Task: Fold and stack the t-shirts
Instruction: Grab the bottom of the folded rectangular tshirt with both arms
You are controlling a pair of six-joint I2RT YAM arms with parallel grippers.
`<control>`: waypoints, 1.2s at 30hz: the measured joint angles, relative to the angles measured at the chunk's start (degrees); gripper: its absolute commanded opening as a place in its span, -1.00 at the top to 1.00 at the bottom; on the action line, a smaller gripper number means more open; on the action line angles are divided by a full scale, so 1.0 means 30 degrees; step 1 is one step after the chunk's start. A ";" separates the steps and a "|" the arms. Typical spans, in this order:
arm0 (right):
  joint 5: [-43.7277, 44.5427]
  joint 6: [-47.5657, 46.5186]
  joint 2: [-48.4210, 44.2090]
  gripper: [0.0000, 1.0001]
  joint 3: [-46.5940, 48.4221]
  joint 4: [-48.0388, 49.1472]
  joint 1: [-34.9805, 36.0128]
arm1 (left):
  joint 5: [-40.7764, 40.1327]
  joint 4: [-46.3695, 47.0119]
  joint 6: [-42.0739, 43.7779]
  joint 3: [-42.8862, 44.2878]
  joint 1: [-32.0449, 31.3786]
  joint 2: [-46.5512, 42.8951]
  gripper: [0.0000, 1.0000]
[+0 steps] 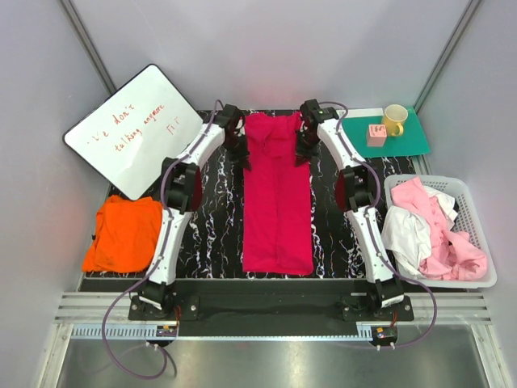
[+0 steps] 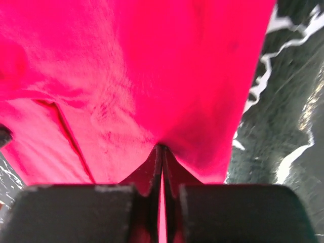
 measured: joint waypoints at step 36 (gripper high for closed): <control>-0.7388 0.4954 -2.4902 -0.50 -3.8964 0.7526 -0.0969 | 0.4022 0.8371 -0.2127 -3.1503 -0.2616 -2.1107 -0.27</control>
